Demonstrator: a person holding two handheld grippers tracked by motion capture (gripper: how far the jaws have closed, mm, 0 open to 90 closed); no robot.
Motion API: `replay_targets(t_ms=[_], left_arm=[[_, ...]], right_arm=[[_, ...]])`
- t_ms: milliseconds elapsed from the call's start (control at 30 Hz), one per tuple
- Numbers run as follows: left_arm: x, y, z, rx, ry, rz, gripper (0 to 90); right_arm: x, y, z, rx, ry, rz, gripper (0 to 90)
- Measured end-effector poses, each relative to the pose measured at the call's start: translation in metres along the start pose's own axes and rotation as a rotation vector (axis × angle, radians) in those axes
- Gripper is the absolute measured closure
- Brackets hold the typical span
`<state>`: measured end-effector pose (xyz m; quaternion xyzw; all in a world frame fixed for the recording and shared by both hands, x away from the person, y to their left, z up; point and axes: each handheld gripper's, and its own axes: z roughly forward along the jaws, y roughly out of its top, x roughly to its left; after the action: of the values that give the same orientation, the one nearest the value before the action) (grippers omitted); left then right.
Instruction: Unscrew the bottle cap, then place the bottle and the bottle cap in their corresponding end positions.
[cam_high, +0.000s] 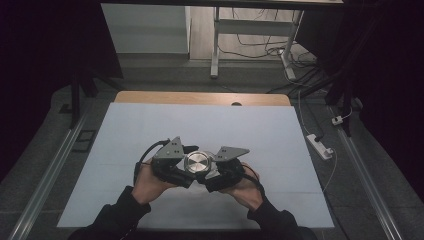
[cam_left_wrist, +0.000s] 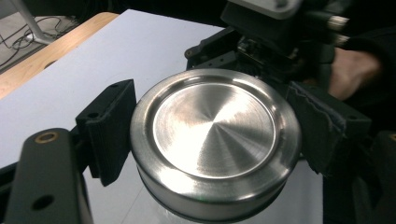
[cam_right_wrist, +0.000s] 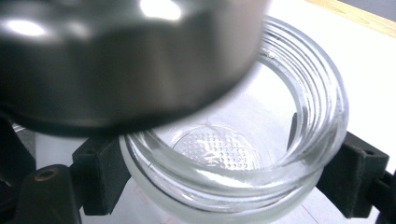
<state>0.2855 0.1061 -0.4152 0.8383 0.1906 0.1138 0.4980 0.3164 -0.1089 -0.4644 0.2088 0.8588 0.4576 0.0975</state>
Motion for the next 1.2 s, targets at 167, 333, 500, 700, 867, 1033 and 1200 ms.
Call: replay_targets(t_ms=[167, 333, 500, 700, 867, 1033, 1200], left_arm=[[-0.001, -0.004, -0.007, -0.007, -0.004, -0.009, 20.5], [-0.004, -0.007, -0.013, -0.015, -0.012, -0.012, 20.5], [-0.007, -0.011, -0.015, -0.014, -0.027, -0.008, 20.5], [-0.012, -0.016, -0.016, -0.012, -0.040, -0.003, 20.4], [-0.015, -0.023, -0.016, -0.011, -0.048, -0.007, 20.5], [-0.017, -0.029, -0.013, -0.004, -0.051, -0.007, 20.5], [-0.019, -0.034, -0.008, 0.003, -0.057, -0.005, 20.5]], right_arm=[[-0.006, -0.002, 0.001, 0.011, -0.015, 0.008, 15.1], [-0.011, -0.002, 0.002, 0.015, -0.027, 0.012, 15.1], [-0.015, -0.001, 0.002, 0.018, -0.037, 0.016, 15.1], [-0.020, 0.002, 0.003, 0.015, -0.050, 0.020, 15.1], [-0.025, 0.005, 0.006, 0.016, -0.059, 0.024, 15.1], [-0.030, 0.007, 0.009, 0.016, -0.069, 0.029, 15.1], [-0.033, 0.010, 0.012, 0.013, -0.074, 0.031, 15.1]])
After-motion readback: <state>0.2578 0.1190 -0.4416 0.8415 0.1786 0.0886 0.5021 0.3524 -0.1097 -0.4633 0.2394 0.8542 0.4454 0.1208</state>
